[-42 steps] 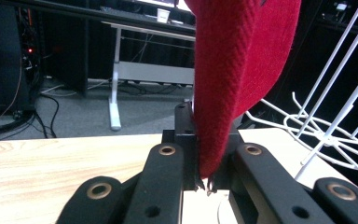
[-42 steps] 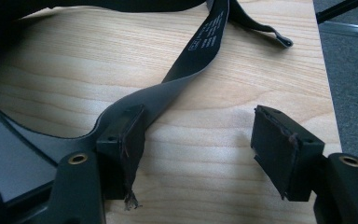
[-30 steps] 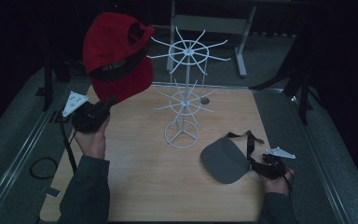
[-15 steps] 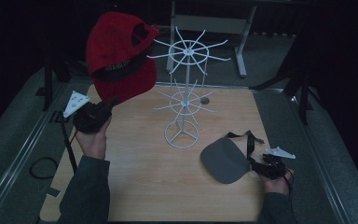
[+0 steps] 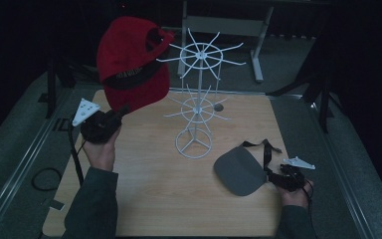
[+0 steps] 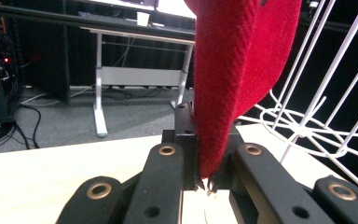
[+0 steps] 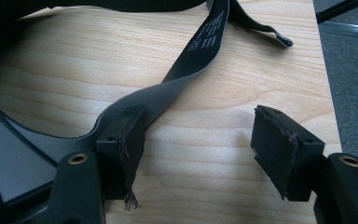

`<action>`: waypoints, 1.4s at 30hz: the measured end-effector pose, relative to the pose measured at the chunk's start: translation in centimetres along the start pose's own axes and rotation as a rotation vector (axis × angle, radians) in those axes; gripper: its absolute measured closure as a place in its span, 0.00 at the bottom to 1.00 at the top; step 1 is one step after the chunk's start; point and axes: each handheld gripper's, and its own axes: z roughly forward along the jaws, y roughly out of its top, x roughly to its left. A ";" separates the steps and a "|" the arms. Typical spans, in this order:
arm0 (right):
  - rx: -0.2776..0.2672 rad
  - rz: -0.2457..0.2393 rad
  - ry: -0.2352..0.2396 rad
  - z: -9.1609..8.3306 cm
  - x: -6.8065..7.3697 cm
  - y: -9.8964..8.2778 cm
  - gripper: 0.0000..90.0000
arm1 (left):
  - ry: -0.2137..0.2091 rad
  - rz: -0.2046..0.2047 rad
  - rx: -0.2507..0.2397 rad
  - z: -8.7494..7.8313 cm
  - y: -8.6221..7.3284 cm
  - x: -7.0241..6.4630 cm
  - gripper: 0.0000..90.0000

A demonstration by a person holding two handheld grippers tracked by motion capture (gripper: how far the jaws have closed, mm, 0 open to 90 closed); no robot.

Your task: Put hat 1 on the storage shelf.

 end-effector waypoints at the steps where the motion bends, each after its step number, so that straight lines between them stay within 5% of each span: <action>1: 0.000 0.000 0.000 0.0 0.0 0.0 0.39 | 0.002 0.004 0.003 0.0 -0.1 0.0 0.95; 42: 0.000 0.000 0.000 0.0 0.0 0.0 0.38 | 0.029 0.020 0.131 1.2 -4.6 -0.1 0.95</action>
